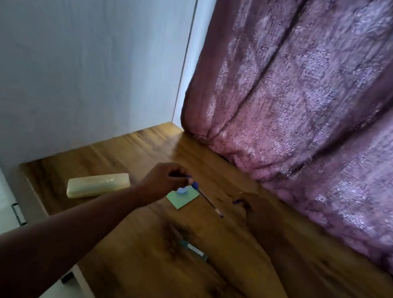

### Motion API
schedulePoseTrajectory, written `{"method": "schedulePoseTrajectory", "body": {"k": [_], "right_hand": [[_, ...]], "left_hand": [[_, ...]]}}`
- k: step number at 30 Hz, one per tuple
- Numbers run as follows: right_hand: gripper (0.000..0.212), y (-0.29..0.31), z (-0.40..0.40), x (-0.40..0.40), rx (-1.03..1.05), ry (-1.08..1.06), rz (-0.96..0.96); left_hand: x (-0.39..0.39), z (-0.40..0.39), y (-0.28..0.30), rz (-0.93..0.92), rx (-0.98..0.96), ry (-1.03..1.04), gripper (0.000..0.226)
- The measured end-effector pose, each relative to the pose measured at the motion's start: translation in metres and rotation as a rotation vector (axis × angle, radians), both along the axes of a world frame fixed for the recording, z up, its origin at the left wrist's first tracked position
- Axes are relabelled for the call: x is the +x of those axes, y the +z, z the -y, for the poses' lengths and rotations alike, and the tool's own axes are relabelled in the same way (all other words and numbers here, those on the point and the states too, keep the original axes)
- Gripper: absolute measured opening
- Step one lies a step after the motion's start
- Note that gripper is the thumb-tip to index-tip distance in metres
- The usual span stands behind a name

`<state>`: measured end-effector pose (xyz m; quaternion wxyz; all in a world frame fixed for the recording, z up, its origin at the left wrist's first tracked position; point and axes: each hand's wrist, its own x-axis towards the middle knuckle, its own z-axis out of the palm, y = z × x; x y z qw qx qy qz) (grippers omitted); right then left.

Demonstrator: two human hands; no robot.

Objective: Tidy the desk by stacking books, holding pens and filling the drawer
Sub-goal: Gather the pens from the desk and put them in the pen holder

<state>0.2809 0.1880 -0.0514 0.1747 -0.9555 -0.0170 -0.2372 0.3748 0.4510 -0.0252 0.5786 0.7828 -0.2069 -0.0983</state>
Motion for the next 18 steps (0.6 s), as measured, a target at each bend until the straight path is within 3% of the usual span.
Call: {"method": "schedulePoseTrajectory", "body": {"k": [2, 5, 7, 11, 18], "right_hand": [[0.022, 0.040, 0.017, -0.023, 0.334, -0.105, 0.124], [0.008, 0.104, 0.077, -0.080, 0.504, -0.301, 0.374], [0.012, 0.144, 0.117, -0.133, 0.641, -0.345, 0.488], [0.048, 0.198, 0.193, -0.265, 0.909, -0.304, 0.699], [0.016, 0.186, 0.311, -0.477, 0.742, -0.791, 0.943]], "left_hand": [[-0.006, 0.034, 0.030, -0.031, -0.151, -0.005, 0.013], [-0.029, 0.103, 0.078, -0.082, -0.352, -0.118, 0.002], [-0.051, 0.153, 0.104, -0.149, -0.468, -0.211, 0.008], [-0.124, 0.269, 0.139, -0.216, -0.569, -0.381, 0.013], [-0.326, 0.480, 0.152, -0.229, -0.502, -0.710, 0.013]]}}
